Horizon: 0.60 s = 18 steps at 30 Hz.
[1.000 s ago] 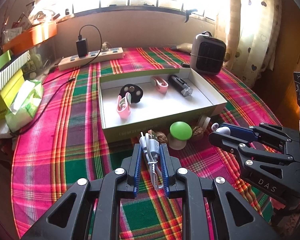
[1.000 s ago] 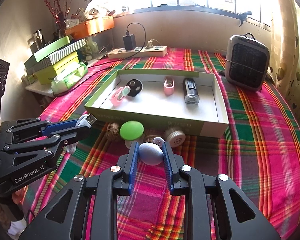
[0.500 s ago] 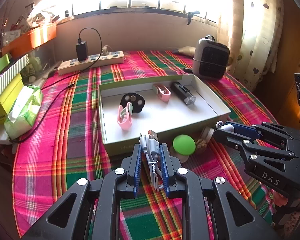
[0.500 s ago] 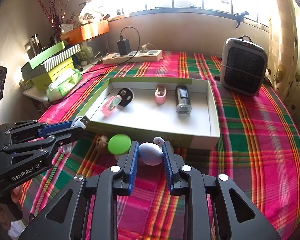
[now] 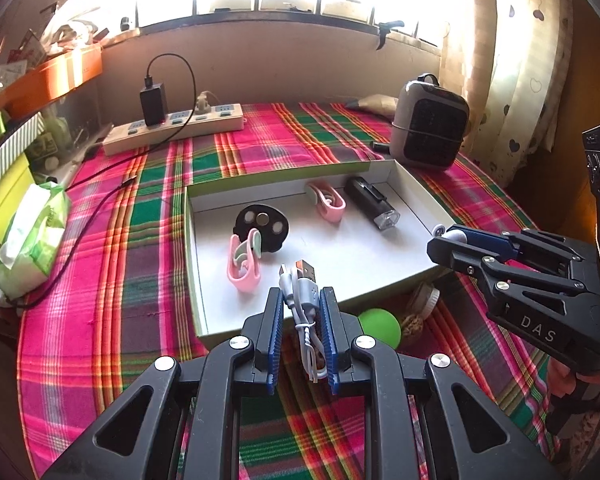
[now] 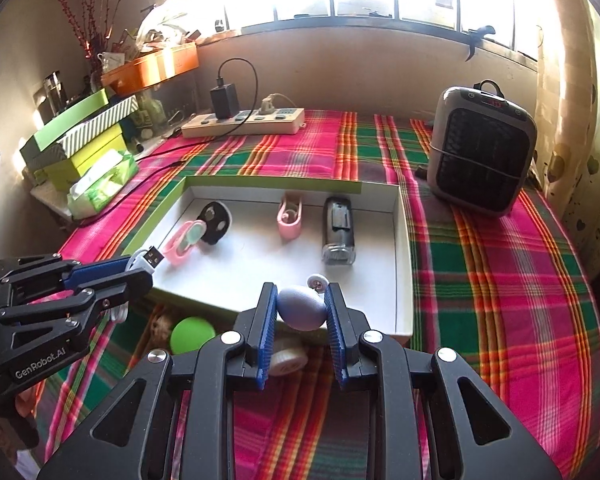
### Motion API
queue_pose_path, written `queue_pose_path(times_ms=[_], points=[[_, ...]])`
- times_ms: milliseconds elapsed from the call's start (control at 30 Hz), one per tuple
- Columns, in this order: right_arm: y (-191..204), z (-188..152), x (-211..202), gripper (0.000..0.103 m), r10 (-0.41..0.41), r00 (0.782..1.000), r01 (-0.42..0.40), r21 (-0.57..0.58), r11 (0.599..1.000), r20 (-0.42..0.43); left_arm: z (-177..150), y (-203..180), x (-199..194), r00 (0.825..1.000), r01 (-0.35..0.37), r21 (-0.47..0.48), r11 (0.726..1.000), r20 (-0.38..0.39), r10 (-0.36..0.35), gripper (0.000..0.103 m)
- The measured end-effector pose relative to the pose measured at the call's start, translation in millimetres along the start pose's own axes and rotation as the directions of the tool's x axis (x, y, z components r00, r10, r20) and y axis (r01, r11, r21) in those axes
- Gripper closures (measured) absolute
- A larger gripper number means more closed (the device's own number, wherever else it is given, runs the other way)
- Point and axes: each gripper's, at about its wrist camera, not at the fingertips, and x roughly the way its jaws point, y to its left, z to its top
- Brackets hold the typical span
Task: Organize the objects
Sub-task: 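Carry the cable in the left gripper and the egg in the right gripper over the box, then lower the cable and the egg into the box with both grippers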
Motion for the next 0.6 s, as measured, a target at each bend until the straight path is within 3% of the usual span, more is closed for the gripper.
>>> queue_pose_path(times_ms=[600], points=[[-10.9, 14.4, 47.9, 0.077, -0.034, 0.996, 0.033, -0.016, 0.999, -0.084, 23.4, -1.3, 44.7, 0.999, 0.007, 0.023, 1.0, -0.053, -0.006, 0.087]])
